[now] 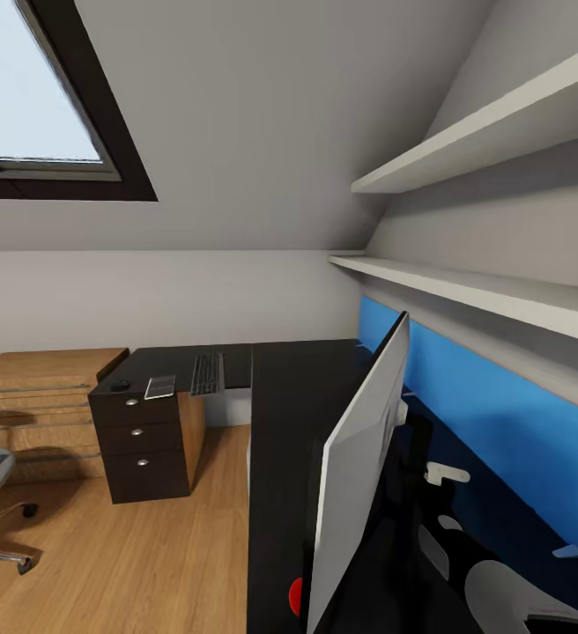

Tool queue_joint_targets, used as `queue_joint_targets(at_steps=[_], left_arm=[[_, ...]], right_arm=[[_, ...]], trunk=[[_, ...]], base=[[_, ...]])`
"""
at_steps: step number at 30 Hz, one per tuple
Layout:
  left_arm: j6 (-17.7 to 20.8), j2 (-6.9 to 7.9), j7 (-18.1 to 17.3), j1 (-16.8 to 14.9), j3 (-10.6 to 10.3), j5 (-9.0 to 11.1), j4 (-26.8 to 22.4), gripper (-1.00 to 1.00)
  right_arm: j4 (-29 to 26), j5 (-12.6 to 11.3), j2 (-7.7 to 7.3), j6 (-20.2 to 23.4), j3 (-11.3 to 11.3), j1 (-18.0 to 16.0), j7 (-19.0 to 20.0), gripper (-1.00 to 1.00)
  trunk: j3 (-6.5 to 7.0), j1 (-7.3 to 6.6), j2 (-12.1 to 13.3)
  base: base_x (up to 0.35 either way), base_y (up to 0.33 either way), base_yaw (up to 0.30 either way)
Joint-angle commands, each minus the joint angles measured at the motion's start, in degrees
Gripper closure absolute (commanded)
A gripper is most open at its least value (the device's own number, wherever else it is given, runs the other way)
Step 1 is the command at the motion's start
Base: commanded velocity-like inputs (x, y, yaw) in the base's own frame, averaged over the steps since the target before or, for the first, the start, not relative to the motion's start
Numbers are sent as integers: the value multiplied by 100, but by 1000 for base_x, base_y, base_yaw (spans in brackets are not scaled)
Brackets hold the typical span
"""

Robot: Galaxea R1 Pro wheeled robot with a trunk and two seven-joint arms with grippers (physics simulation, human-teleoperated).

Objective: In the bedroom, organize the workspace by keeping the computer under the desk, ensuring the monitor is on the desk, placing the keyboard on the desk next to the monitor, placing the mouse on the desk next to the keyboard, moving the folder from the swivel chair onto the desk next to the mouse, stacking the notebook on top of the folder with the pen on top of the notebook, and positioning the swivel chair next to the desk.

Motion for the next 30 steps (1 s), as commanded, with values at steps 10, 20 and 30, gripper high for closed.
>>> queue_joint_targets(at_steps=[10, 20, 30], left_arm=[[-22, 6, 20, -4, -46, 48, -1, -100], [-24, 6, 22, -4, -46, 48, 5, -100], [-22, 6, 21, -4, -46, 48, 8, -100]], right_arm=[[202, -146, 1, -47, -52, -2, 4, 100], [205, -161, 28, -47, -45, -2, 5, 100], [205, -162, 42, -47, -52, -2, 7, 100]], trunk=[[-8, 1, -4], [-8, 1, -4], [-8, 1, -4]], base=[[0, -125, 0], [0, -20, 72], [0, -1, 246]])
